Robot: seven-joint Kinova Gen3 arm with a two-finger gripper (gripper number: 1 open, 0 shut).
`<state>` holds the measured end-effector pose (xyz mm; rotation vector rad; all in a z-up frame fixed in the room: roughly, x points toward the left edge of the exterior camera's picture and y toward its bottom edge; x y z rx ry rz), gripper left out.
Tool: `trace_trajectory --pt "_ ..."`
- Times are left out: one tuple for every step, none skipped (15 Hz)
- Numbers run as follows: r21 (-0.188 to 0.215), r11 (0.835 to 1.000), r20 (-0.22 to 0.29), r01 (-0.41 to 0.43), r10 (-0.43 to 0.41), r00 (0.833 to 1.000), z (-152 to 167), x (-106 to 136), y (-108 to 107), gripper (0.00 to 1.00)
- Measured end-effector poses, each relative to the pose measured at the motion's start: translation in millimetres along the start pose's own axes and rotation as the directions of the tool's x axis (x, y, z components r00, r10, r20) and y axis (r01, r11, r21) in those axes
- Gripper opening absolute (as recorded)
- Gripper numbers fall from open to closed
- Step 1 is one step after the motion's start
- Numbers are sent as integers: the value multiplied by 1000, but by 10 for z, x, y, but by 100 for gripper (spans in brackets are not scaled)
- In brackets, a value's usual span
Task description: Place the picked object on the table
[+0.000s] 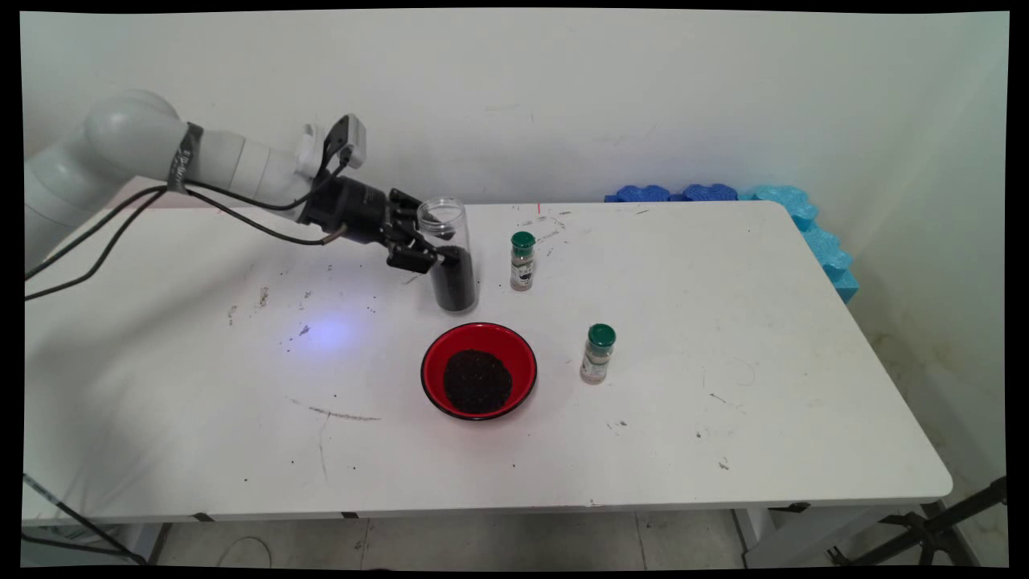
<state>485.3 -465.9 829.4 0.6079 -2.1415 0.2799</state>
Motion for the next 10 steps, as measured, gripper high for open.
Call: trace_trajectory --pt "-2 1000 1 6 -6 1000 24 -24 -7 0" --pt "-3 1000 2 9 -9 1000 39 -39 -11 0" --pt "-4 1000 2 14 -14 1000 61 -59 -17 0" --pt "-6 1000 3 18 -18 1000 84 -83 -24 0" --pt "-8 1000 4 19 -19 1000 102 -101 -29 0" --pt "-10 1000 4 20 -20 1000 121 -119 -34 0" --pt "-12 1000 5 21 -21 1000 135 -136 -37 0" --pt "-15 1000 5 20 -20 1000 150 -148 -40 100" --pt "-18 1000 5 20 -20 1000 159 -158 -41 100" --pt "-22 1000 4 19 -19 1000 166 -167 -42 100"
